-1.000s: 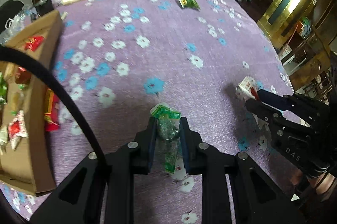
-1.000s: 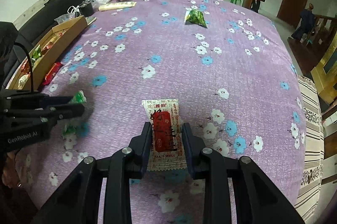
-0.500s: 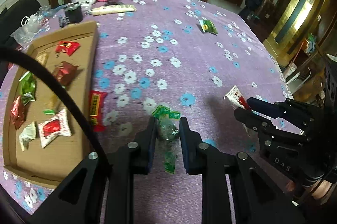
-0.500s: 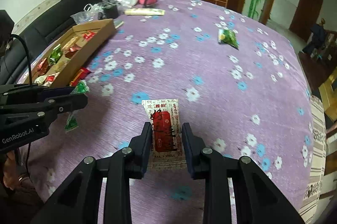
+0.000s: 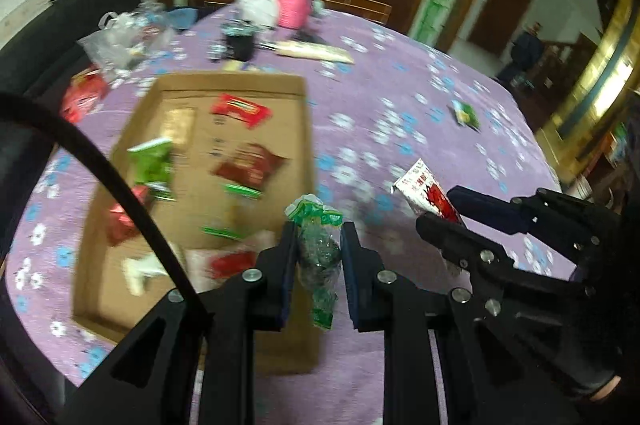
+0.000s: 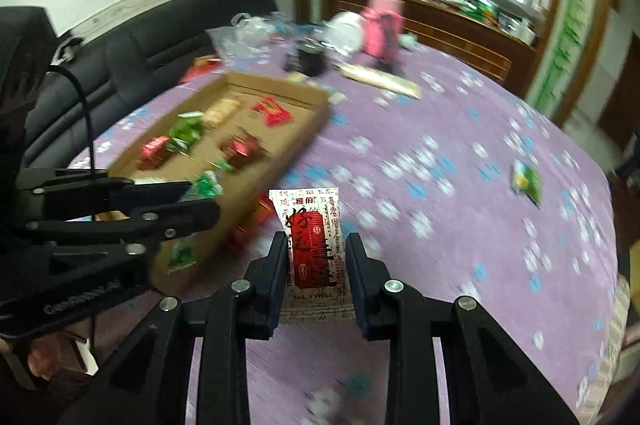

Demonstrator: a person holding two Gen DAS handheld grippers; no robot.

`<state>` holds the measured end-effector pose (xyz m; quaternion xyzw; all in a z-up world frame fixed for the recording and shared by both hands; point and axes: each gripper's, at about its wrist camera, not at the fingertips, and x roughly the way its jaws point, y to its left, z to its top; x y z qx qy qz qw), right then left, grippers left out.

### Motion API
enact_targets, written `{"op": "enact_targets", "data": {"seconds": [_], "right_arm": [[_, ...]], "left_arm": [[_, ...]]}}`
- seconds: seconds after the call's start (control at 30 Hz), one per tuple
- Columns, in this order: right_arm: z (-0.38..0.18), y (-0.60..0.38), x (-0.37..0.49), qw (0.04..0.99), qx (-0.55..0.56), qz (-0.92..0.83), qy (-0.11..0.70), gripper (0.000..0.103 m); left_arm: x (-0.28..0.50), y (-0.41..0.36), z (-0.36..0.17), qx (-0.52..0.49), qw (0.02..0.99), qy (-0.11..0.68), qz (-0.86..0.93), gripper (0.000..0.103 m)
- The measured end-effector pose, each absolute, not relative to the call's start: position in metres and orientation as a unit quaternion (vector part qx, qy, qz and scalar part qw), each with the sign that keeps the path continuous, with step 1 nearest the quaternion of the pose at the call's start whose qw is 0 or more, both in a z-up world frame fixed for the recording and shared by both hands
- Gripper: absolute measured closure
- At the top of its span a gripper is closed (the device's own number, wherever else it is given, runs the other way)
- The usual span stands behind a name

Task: Organize snacks
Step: 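Carry the green candy with left tool while right tool carries the red-white packet to the box, then open left tool inside the box while right tool releases the red-white packet there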

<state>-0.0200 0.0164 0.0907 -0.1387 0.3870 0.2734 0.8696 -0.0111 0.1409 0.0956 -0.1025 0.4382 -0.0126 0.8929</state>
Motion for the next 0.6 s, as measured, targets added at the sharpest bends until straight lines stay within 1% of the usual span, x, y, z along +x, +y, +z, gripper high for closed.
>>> {"op": "enact_targets", "data": {"seconds": [0.2, 0.53, 0.6], "right_arm": [[0.09, 0.07, -0.005, 0.856, -0.155, 0.312, 0.381, 0.075], [0.07, 0.117, 0.024, 0.837, -0.156, 0.325, 0.412, 0.075], [0.066, 0.121, 0.029, 0.832, -0.158, 0.323, 0.422, 0.074]], "left_arm": [[-0.002, 0.183, 0.092, -0.115, 0.892, 0.435, 0.046, 0.079], [0.017, 0.228, 0.068, -0.137, 0.868, 0.467, 0.098, 0.079], [0.019, 0.232, 0.066, -0.14, 0.864, 0.473, 0.104, 0.079]]}}
